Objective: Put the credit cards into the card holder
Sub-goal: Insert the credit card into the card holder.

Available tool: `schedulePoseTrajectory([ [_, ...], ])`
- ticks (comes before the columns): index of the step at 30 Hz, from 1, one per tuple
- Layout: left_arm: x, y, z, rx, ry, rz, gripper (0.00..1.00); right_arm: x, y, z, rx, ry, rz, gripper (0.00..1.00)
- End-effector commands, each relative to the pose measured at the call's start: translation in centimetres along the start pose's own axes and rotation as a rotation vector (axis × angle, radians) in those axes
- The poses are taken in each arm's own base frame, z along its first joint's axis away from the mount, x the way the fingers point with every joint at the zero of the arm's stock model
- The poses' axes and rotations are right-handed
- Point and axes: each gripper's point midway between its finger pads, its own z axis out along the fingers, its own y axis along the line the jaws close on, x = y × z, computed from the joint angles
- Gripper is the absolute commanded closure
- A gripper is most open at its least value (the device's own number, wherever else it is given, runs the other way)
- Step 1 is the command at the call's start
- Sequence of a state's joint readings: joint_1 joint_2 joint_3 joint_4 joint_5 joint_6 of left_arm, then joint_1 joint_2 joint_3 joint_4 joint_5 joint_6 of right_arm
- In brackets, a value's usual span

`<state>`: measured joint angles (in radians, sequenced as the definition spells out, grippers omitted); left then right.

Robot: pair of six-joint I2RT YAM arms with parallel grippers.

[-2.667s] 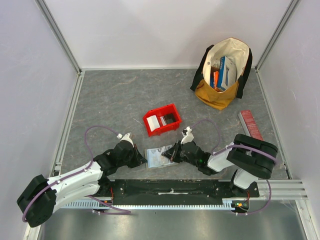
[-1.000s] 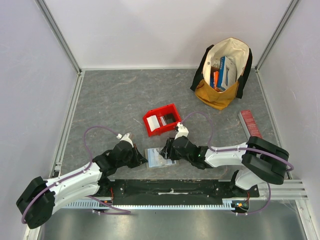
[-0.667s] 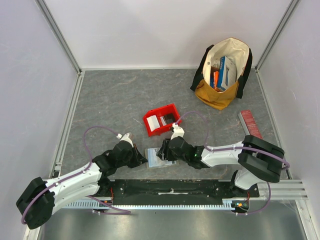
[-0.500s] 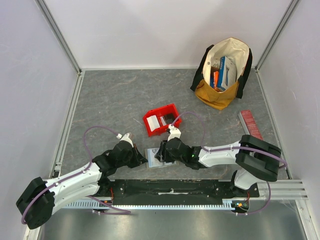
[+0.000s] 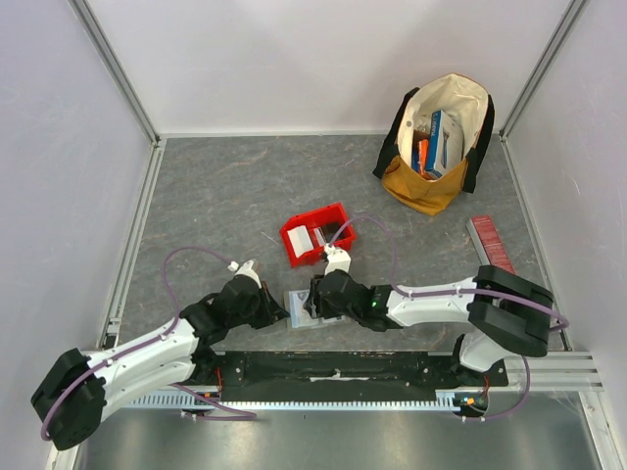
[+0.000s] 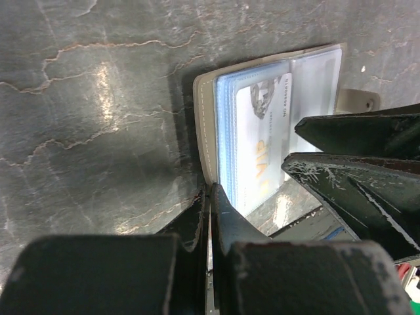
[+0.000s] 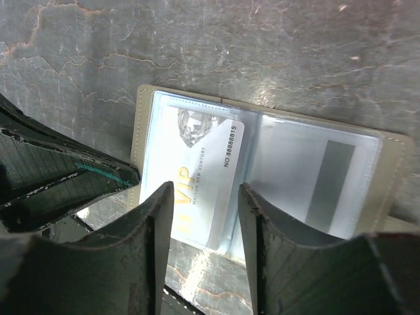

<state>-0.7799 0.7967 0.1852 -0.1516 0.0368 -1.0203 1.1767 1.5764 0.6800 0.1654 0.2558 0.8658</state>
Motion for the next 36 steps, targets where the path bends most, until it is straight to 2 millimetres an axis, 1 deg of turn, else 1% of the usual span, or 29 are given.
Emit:
schedulePoseTrajectory([
  [1, -1.6, -2.9, -0.9, 0.085, -0.037, 0.021, 0.98, -3.8, 0.6, -1.8, 0.047, -0.113, -0.045, 0.48],
  [5, -2.2, -4.0, -1.6, 0.115, -0.055, 0.034, 0.98, -4.5, 1.1, -2.3, 0.056, -0.126, -0.077, 0.46],
  [9, -2.4, -4.6, -1.8, 0.128, -0.055, 0.032, 0.98, -4.6, 2.9, -2.2, 0.053, -0.141, -0.115, 0.45],
  [10, -2.4, -4.8, -1.9, 0.136, -0.053, 0.032, 0.98, -4.2, 2.6, -2.1, 0.079, -0.126, -0.138, 0.44],
  [11, -2.5, -5.0, -1.9, 0.14, -0.055, 0.033, 0.98, -3.9, 2.9, -1.9, 0.086, -0.122, -0.157, 0.44],
  [12, -2.5, -5.0, -2.0, 0.144, -0.055, 0.033, 0.98, -4.1, 3.1, -1.8, 0.101, -0.129, -0.166, 0.44],
  [14, -2.6, -5.1, -2.0, 0.144, -0.058, 0.032, 0.98, -3.8, 3.3, -1.6, 0.126, -0.126, -0.188, 0.44],
  [18, -2.6, -5.2, -2.2, 0.149, -0.058, 0.035, 0.98, -3.6, 2.7, -1.4, 0.177, -0.125, -0.215, 0.46],
  [21, -2.7, -5.2, -2.2, 0.148, -0.063, 0.033, 0.98, -3.4, 2.4, -1.5, 0.185, -0.122, -0.22, 0.51],
  [25, -2.8, -5.3, -2.3, 0.152, -0.065, 0.031, 0.98, -2.7, 2.1, -1.1, 0.186, -0.103, -0.222, 0.52],
  [29, -2.7, -5.4, -2.3, 0.153, -0.064, 0.033, 0.98, -2.4, 2.7, -0.9, 0.16, -0.095, -0.217, 0.52],
  [36, -2.8, -5.5, -2.3, 0.155, -0.064, 0.033, 0.98, -2.5, 2.8, -1.0, 0.157, -0.1, -0.211, 0.52],
])
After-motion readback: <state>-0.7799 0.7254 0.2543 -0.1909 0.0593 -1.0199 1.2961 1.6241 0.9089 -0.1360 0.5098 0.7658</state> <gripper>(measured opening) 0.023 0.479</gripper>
